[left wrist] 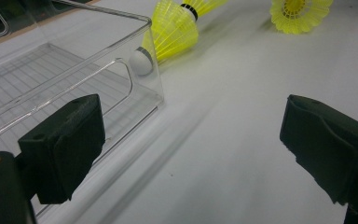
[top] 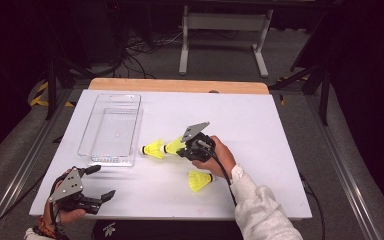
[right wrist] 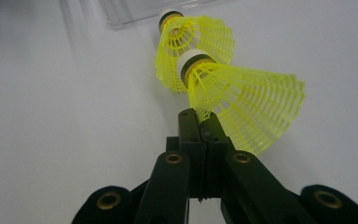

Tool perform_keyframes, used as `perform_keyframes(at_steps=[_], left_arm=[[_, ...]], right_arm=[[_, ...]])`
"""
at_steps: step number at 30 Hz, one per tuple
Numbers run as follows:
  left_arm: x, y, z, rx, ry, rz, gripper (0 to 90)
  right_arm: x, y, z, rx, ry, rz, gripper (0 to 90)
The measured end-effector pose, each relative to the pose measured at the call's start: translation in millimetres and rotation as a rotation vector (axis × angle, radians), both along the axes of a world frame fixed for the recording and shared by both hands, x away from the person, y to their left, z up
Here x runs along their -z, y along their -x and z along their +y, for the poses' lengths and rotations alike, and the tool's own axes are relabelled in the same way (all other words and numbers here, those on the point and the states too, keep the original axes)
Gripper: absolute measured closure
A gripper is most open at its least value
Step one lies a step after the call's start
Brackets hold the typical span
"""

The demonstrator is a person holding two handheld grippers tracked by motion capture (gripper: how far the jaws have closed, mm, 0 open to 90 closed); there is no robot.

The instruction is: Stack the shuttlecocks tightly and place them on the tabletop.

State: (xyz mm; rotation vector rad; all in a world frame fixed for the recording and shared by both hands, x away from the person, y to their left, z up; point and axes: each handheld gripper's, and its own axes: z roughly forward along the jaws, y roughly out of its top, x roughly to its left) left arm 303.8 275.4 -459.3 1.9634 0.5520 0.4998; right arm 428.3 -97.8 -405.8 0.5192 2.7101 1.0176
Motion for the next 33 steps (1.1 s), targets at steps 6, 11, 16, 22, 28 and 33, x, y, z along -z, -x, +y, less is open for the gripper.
perform_keyframes(at_steps=[6,11,16,22,28,33], left_arm=[[0.5,-0.5,0.9,0.002,0.006,0.003,7.4],[0.1,0.2,1.6,0.004,0.005,0.0,7.4],[0.8,-0.4,1.8,0.007,0.01,0.005,7.4],[0.6,-0.4,1.4,0.01,0.002,0.005,7.4],[1.0,-0.8,1.5,0.012,0.007,0.006,7.4],[0.7,-0.6,1.7,0.014,0.004,0.006,7.4]], right_arm=[[-0.5,-4.8,14.4,-0.024,0.011,0.009,90.0],[4.2,-7.2,24.4,-0.042,0.041,0.011,90.0],[6.7,-6.2,29.2,-0.054,0.043,0.014,89.7],[8.0,-7.7,34.7,-0.066,0.052,0.016,88.5],[12.4,-8.0,40.5,-0.079,0.08,0.024,83.9],[14.6,-9.1,44.0,-0.085,0.102,0.031,84.8]])
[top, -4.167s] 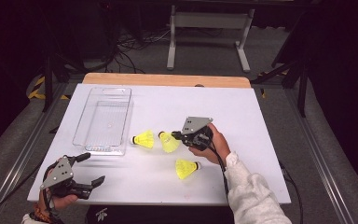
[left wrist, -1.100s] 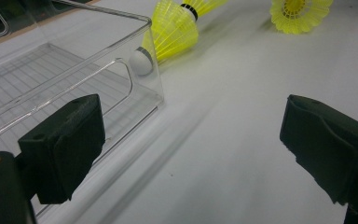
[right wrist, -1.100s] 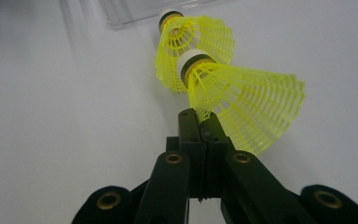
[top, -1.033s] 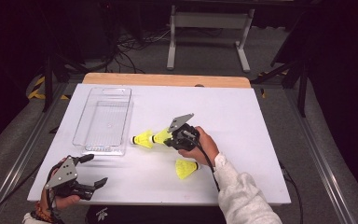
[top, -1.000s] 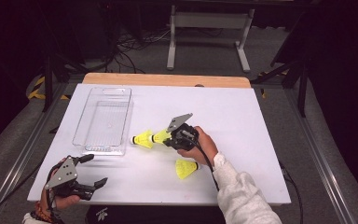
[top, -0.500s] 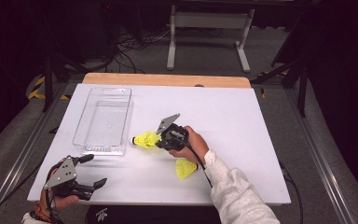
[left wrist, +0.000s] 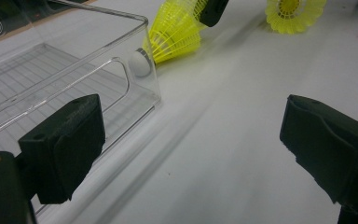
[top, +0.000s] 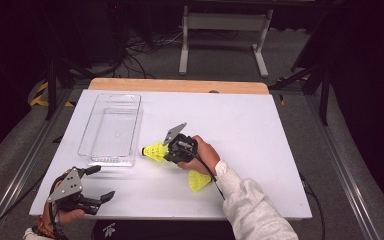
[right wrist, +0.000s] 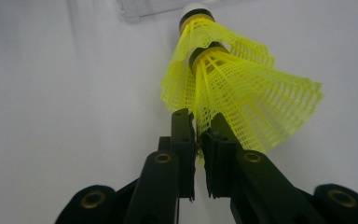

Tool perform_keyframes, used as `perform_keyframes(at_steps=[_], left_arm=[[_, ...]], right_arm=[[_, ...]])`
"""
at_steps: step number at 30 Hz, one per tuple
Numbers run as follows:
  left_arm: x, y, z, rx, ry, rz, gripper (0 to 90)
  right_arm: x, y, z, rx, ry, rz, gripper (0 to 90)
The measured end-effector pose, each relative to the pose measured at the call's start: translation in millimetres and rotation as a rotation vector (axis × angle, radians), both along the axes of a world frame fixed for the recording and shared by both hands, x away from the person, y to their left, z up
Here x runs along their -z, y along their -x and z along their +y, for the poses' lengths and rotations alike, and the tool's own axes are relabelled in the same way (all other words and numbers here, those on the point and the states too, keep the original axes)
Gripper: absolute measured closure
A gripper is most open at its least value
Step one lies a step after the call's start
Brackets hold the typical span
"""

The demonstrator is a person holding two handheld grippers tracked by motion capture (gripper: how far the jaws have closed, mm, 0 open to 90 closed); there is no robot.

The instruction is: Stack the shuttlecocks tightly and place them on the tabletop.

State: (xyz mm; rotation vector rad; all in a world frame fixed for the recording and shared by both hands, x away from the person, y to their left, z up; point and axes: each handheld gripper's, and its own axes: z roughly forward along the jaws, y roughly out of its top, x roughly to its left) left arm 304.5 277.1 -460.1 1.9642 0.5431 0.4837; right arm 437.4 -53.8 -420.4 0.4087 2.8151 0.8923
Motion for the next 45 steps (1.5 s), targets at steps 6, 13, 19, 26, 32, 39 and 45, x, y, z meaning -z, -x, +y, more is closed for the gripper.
perform_keyframes(at_steps=[6,13,19,26,32,39,45], left_arm=[[0.6,-0.4,-0.7,0.003,-0.004,0.006,7.4],[1.3,-1.3,-0.3,0.001,-0.009,0.011,7.4],[1.0,-1.6,-0.9,-0.002,-0.015,0.011,7.4],[1.3,-2.1,-0.8,-0.001,-0.016,0.013,7.4],[0.8,-1.9,1.6,-0.006,-0.01,0.015,7.4],[0.5,-2.1,1.5,-0.005,-0.006,0.013,7.4],[0.5,-2.0,1.2,-0.003,-0.005,0.013,7.4]], right_arm=[[2.4,-0.4,1.6,-0.008,0.038,0.013,76.1],[-6.6,6.0,-6.5,-0.018,0.037,0.016,64.3],[-18.7,7.9,-18.7,0.012,-0.013,0.007,71.3],[-14.1,4.5,-12.2,0.024,0.011,0.015,77.2],[-14.7,7.6,-1.1,0.006,0.033,-0.012,89.6],[-20.7,11.2,9.7,-0.012,0.037,-0.015,88.6],[-11.4,8.4,11.5,0.003,0.055,0.017,84.7]])
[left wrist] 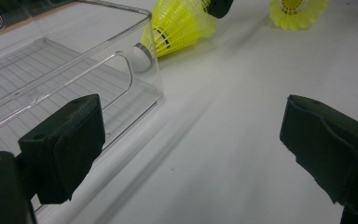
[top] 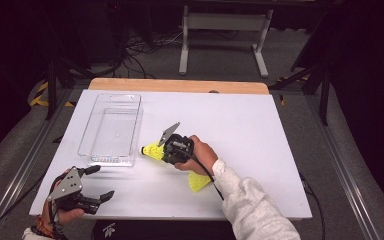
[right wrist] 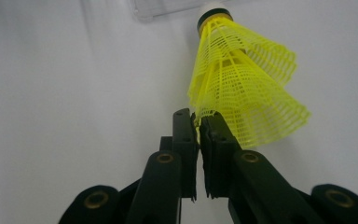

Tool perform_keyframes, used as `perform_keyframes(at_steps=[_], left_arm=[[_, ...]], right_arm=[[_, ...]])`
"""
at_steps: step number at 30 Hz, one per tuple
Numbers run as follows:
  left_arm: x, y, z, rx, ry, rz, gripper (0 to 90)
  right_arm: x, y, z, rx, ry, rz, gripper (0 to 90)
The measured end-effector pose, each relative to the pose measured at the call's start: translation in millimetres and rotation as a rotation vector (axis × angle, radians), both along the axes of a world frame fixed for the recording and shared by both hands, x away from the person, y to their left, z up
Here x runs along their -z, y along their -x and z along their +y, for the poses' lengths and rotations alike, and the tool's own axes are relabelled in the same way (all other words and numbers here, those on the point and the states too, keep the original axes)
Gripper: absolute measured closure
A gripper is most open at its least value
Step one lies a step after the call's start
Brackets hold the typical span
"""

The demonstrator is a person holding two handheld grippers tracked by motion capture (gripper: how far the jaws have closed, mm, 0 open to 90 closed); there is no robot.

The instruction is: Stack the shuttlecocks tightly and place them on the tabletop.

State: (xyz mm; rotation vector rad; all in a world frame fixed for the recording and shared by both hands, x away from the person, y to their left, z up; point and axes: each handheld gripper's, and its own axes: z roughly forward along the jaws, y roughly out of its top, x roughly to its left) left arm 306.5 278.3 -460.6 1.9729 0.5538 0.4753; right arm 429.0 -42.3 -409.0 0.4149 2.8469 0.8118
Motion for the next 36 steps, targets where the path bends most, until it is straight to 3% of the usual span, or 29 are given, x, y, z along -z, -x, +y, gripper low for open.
perform_keyframes(at_steps=[9,12,22,28,29,36], left_arm=[[-0.2,0.4,-0.4,0.002,-0.003,-0.001,7.4],[-0.7,0.7,0.2,0.003,-0.003,-0.001,7.4],[-1.2,1.1,0.5,0.002,-0.001,-0.005,7.5],[-0.9,1.1,-0.3,-0.001,-0.002,-0.008,7.5],[-0.8,1.1,-0.6,-0.002,-0.001,-0.009,7.5],[-0.6,1.7,-1.9,-0.009,-0.002,-0.013,7.5]], right_arm=[[4.9,-2.3,1.2,-0.002,0.011,0.006,82.6],[5.1,-1.8,1.2,0.001,0.013,0.001,78.1],[-6.7,3.5,-10.9,0.031,0.002,-0.056,67.2],[-17.3,9.0,-26.3,0.044,-0.069,-0.104,65.5],[-24.3,12.9,-34.3,0.066,-0.101,-0.135,63.9],[-38.4,26.9,-54.7,0.11,-0.162,-0.189,56.0]])
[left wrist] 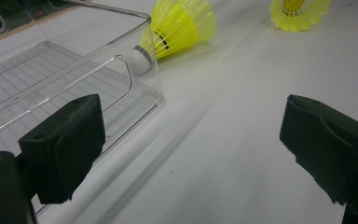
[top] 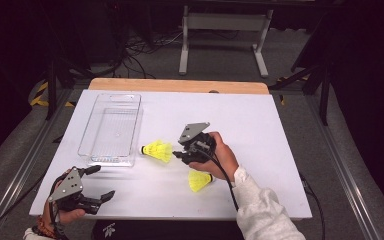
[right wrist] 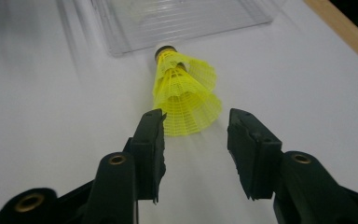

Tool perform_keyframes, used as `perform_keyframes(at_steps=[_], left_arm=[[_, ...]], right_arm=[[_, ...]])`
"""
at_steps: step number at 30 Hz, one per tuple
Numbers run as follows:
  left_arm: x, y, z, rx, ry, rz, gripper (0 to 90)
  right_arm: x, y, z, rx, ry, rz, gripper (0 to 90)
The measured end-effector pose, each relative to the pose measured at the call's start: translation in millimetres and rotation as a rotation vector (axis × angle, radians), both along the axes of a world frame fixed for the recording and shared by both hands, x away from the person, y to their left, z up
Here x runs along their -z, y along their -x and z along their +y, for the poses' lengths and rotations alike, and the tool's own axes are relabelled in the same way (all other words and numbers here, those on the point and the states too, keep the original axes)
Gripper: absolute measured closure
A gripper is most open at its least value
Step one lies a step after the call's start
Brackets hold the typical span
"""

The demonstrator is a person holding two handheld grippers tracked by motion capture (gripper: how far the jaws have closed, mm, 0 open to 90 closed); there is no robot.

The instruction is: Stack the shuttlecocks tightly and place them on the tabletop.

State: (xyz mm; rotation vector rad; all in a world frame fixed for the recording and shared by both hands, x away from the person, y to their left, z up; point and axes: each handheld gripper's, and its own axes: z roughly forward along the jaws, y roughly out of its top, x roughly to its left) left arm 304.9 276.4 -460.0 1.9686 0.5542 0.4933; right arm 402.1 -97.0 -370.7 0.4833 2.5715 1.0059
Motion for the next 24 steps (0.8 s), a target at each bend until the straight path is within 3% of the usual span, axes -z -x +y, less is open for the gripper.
perform_keyframes(at_steps=[5,10,16,20,24], left_arm=[[0.0,0.0,0.5,-0.003,0.0,-0.001,7.5],[-0.6,1.0,-0.5,-0.004,-0.009,-0.004,7.5],[-1.9,2.5,-0.8,-0.002,-0.01,-0.02,7.5],[-2.4,2.8,-0.4,-0.001,-0.007,-0.025,7.5],[-2.2,1.9,-1.7,0.008,-0.007,-0.023,7.5]], right_arm=[[-3.9,11.8,-16.2,0.028,-0.042,-0.024,45.2],[-2.1,25.6,-32.7,0.124,-0.093,-0.041,23.0],[12.1,46.6,-49.7,0.232,-0.153,-0.012,21.1],[20.1,57.6,-47.7,0.244,-0.138,-0.022,26.8],[28.0,66.9,-36.8,0.209,-0.11,-0.024,31.0]])
